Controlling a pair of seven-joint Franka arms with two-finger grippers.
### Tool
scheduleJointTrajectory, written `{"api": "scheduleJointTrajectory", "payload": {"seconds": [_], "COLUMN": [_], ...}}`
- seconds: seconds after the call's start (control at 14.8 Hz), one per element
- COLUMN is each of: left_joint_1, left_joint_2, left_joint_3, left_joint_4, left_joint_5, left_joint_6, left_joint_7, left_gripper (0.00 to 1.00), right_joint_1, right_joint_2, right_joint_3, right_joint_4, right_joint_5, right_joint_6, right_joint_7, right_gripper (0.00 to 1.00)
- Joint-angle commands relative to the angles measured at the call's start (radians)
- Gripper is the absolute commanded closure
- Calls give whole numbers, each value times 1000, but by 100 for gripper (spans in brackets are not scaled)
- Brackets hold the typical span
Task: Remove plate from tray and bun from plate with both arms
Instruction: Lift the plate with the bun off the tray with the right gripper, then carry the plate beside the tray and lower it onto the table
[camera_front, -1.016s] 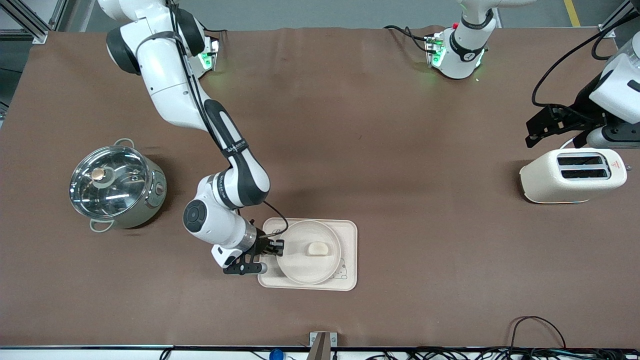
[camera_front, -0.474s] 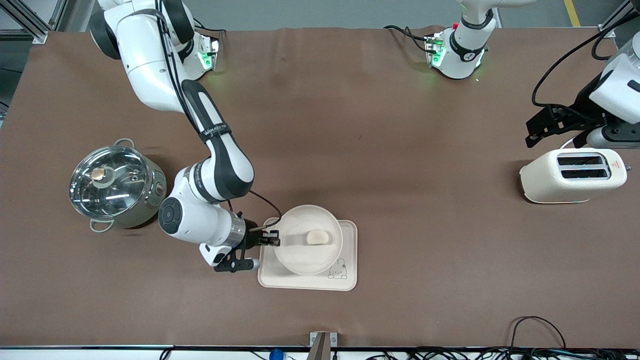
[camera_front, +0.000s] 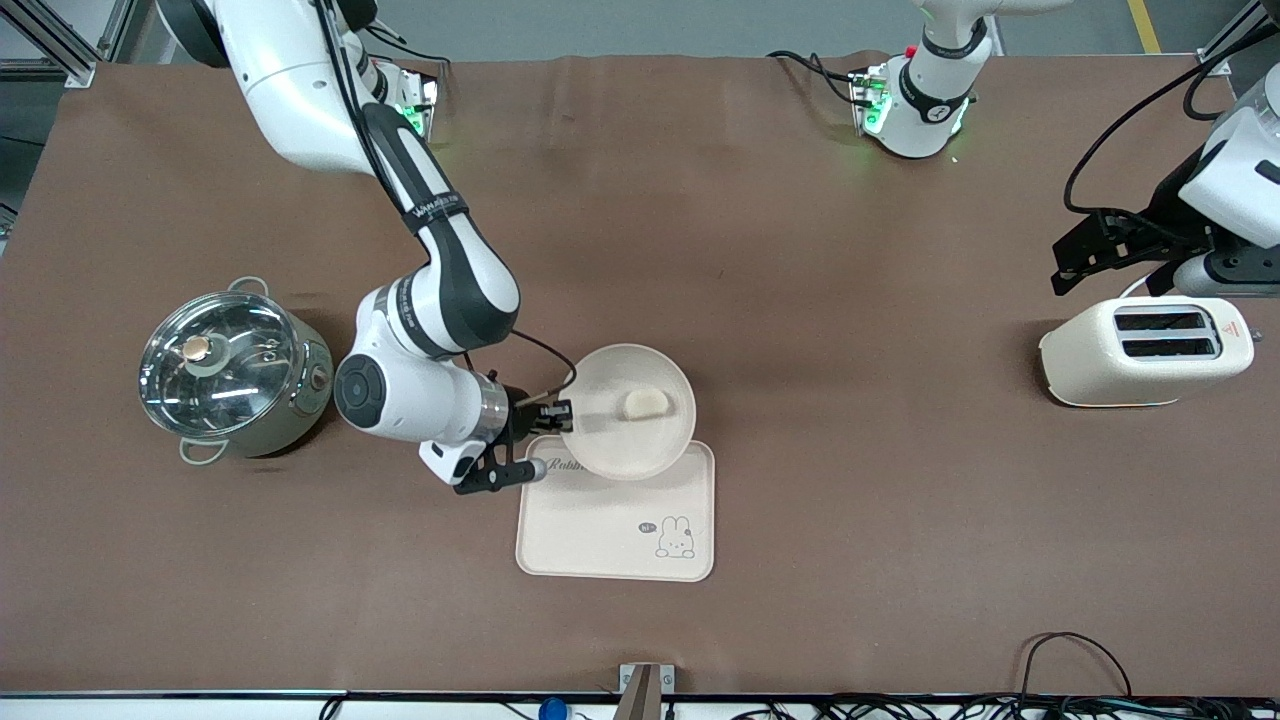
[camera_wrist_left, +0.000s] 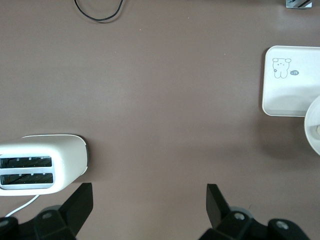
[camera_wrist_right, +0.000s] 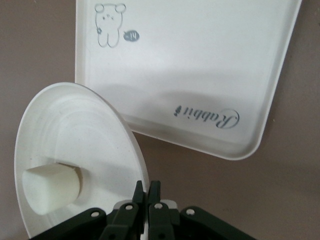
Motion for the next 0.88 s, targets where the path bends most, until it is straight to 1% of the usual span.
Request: {"api": "scheduleJointTrajectory", "payload": {"seconds": [0.0,0.2,0.41,0.47,0.81], "left_joint_1": [5,5,5,5,5], "left_joint_2": [0,0,0,0,0], "left_joint_3": [2,2,2,2,2], "left_joint_4": [7,7,7,7,7], "left_joint_5": [-10,-10,-10,-10,-10], "left_joint_6": [-16,-16,-22,-22,-22], "left_joint_7": [18,19,18,18,19], "left_gripper": [0,0,0,0,0], "right_joint_1": [57,81,81,81,89], "right_joint_2": [-115,-114,-112,-112,-92], "right_joint_3": [4,17,65,77,80], "right_joint_4": [-236,-293,-345,-351,-353], "right_joint_5": [24,26,27,29,31], "right_joint_6": [129,201,299,311,330], "right_joint_7": [-41,-56,-55,-53,-53], "right_gripper": [100,100,100,100,100]}}
